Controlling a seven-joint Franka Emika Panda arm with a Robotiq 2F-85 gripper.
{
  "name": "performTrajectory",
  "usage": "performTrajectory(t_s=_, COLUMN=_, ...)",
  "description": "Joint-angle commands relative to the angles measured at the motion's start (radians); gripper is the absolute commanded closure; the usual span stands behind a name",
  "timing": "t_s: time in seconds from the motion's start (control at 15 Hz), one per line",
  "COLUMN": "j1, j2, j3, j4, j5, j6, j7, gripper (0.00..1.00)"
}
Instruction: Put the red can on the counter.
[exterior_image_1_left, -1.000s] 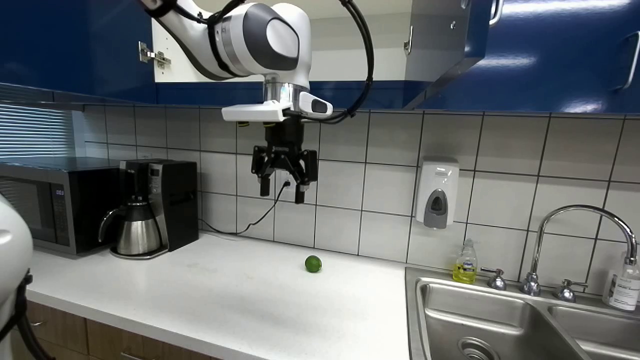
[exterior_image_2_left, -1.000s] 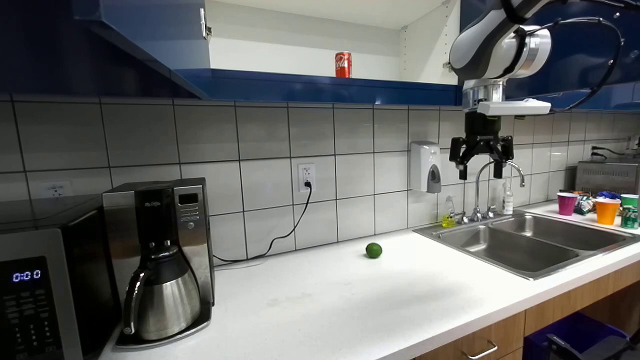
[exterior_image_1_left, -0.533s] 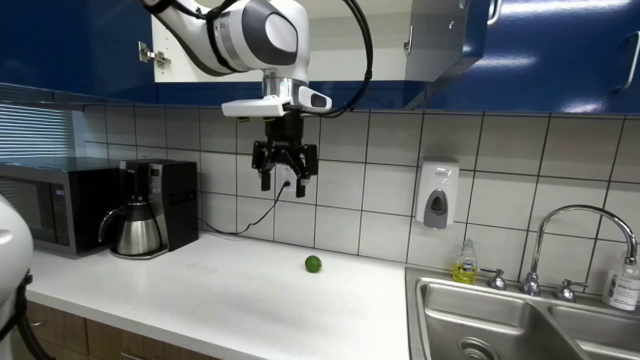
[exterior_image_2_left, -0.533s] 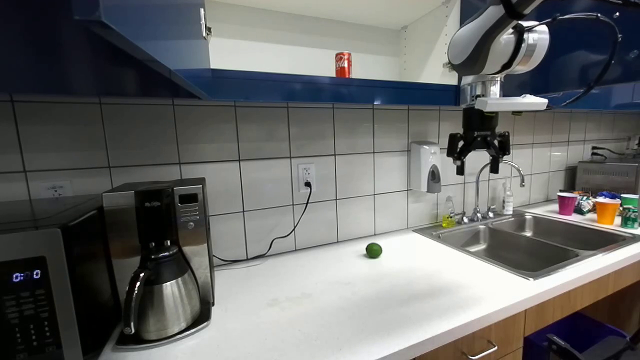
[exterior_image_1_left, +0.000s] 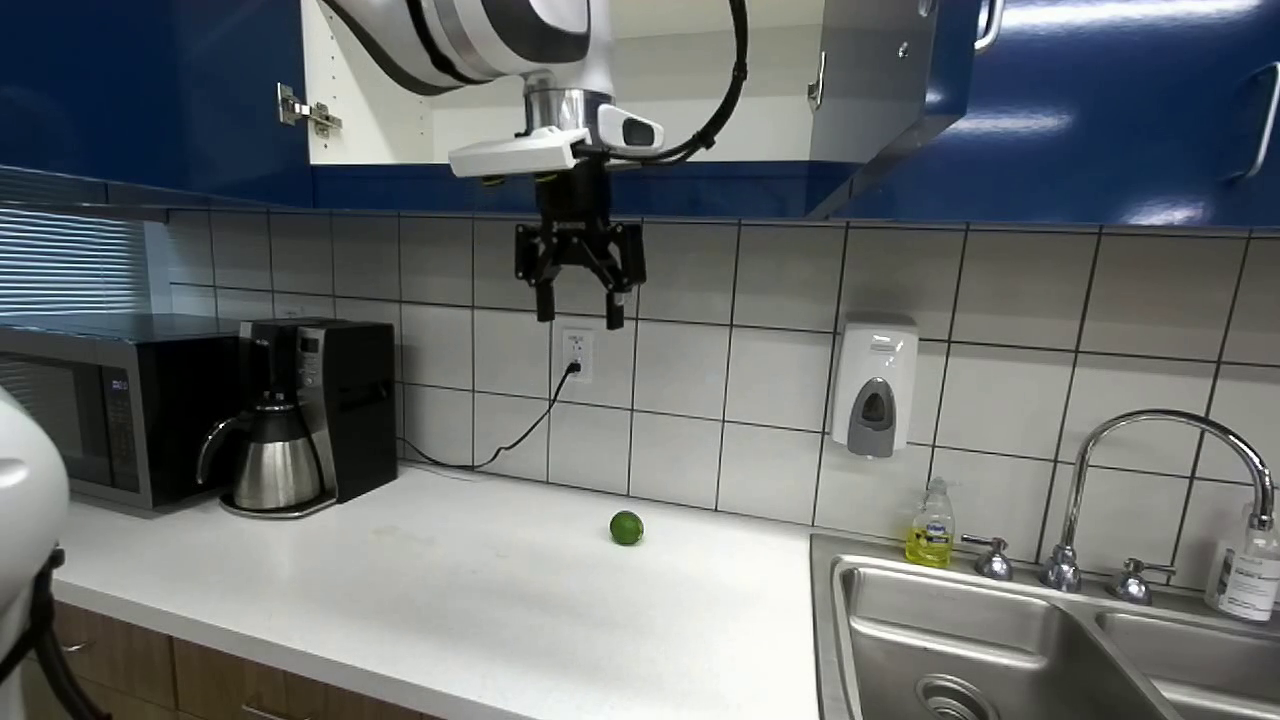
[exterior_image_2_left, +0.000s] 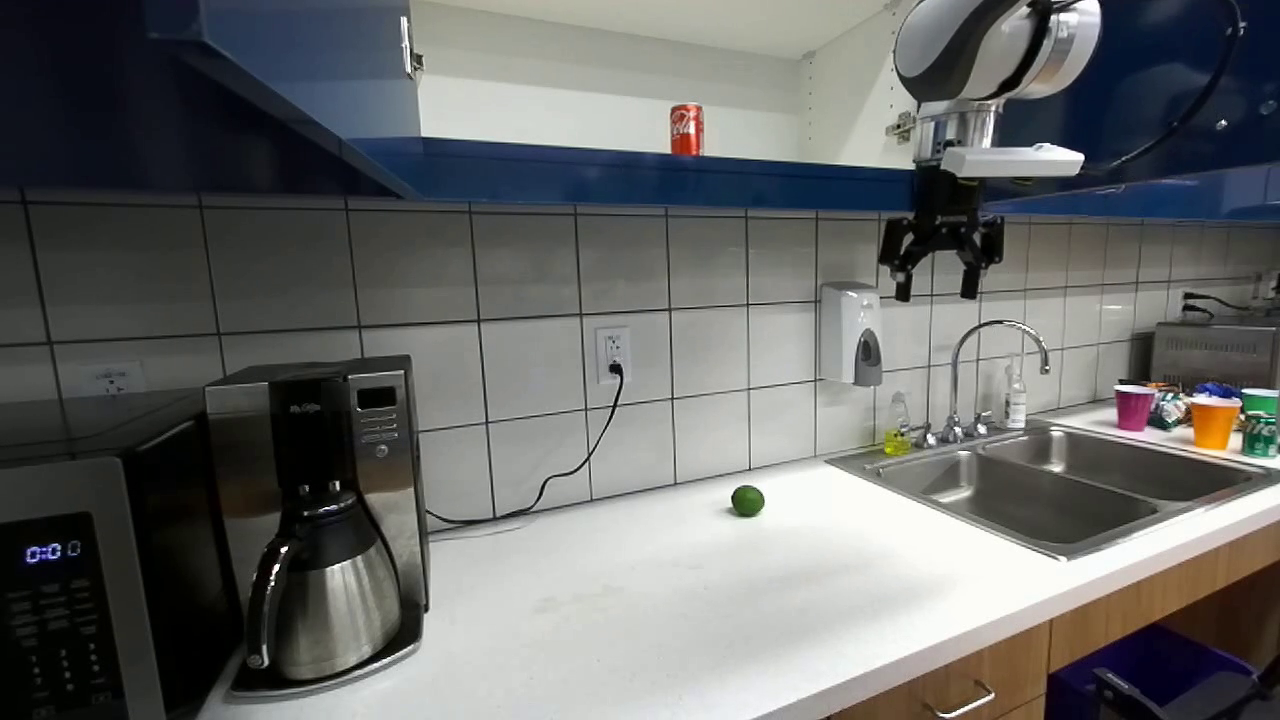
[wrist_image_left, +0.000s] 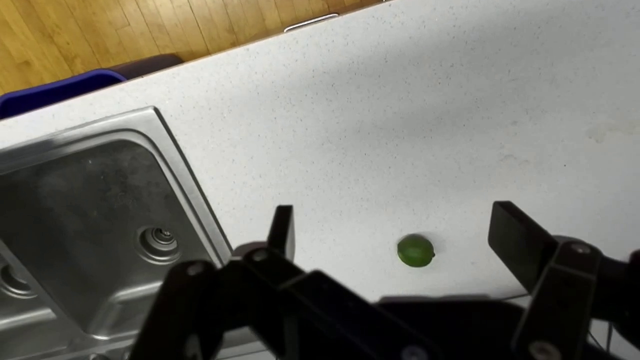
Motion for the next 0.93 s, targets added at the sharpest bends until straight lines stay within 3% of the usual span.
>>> performTrajectory(t_s=0.0, j1=0.012, j2=-0.015, j3=0.018, j4=0.070, j5=0.018, j6=-0.029, j7=0.011, gripper=0.00)
performTrajectory(t_s=0.87, j1=0.099, j2=0.000, j3=0.065, j4=0.345, j5=0.132, j6=-0.028, j7=0.019, gripper=0.00)
